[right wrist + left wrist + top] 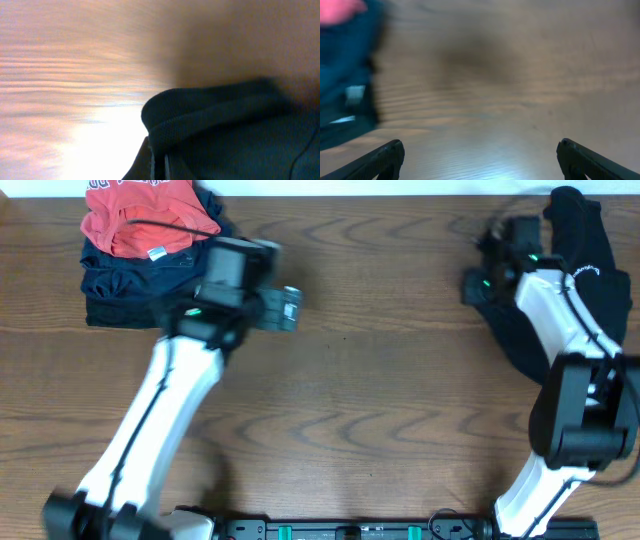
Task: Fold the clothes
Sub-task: 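Drag the black shirt with the right gripper toward the table center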
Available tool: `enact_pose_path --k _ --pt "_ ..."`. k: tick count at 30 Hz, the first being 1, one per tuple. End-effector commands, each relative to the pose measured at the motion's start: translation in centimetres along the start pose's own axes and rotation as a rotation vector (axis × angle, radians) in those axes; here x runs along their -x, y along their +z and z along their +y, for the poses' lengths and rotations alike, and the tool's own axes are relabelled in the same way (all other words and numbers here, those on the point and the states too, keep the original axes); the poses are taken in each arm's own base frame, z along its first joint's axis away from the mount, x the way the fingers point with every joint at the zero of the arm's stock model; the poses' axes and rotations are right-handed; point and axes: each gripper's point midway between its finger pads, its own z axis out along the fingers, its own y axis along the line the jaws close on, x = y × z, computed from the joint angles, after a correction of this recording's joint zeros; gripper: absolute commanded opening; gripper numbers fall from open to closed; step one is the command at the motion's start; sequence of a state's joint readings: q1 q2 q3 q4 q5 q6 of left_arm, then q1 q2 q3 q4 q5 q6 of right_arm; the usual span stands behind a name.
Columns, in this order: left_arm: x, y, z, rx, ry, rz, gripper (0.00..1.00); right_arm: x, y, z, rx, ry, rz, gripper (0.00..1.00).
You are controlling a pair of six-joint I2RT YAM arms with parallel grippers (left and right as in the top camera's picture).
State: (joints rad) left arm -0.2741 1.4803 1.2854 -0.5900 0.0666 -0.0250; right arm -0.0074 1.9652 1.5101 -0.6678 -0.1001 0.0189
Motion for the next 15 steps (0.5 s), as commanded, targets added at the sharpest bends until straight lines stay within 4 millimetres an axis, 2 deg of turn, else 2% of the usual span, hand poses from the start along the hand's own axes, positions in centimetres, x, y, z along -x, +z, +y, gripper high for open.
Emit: enact_pose_path --k 1,4,7,12,15 --pt "1.7 -3.7 3.2 0.06 -0.075 -0.089 0.98 4.1 -7.3 9.1 0.141 -0.141 -0.16 0.01" --pt "1.7 -5.5 5.3 0.098 -0.116 -0.112 0.99 4.3 -11.1 14.7 0.206 -0.25 -0.207 0.01" --pt "1.3 -6.6 6.9 0.128 -0.15 -0.114 0.99 3.7 -15.3 19.4 0.266 -0.345 -0.243 0.01" --pt "0.6 -7.5 8.2 0.156 -0.18 -0.103 0.99 1.9 -22.1 24.1 0.342 -0.472 -0.287 0.01" --pt "0.3 -7.7 8.6 0.164 -0.189 -0.095 0.99 0.4 -26.8 25.6 0.37 -0.553 -0.323 0.01"
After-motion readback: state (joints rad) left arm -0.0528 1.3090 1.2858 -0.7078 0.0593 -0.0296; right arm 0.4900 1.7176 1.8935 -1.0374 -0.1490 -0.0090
